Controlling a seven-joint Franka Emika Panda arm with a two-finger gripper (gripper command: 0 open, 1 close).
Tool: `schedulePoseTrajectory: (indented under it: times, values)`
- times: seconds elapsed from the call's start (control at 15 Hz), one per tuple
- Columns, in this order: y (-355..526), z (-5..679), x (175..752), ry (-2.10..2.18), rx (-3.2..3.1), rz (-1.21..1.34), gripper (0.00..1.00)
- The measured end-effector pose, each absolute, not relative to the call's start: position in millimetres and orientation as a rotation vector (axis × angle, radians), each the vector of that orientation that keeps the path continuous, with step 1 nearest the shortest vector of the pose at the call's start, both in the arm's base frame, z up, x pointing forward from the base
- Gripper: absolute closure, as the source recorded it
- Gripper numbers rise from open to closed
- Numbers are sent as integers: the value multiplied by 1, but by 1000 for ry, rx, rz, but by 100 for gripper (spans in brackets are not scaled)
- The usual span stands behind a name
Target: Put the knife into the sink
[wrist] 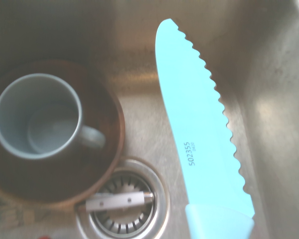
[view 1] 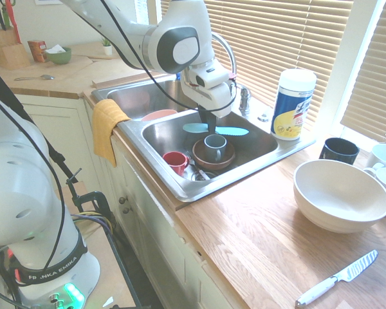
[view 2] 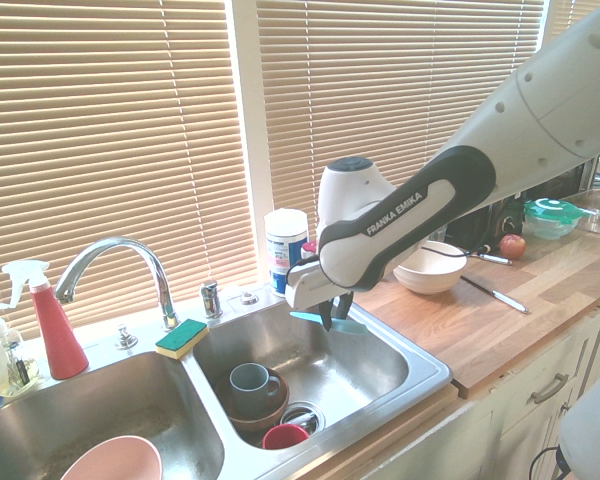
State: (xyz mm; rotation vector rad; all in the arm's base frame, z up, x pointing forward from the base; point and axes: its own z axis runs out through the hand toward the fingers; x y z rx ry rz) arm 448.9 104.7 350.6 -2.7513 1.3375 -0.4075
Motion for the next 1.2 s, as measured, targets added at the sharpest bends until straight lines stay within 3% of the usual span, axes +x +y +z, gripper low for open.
schedulePoseTrajectory:
  times: [1.07,1.13,1.2]
  values:
    - [97,187,508,1373,-2829,-187,100]
    - [98,183,509,1369,-2837,-172,0]
    - [99,179,510,1371,-2837,-158,0]
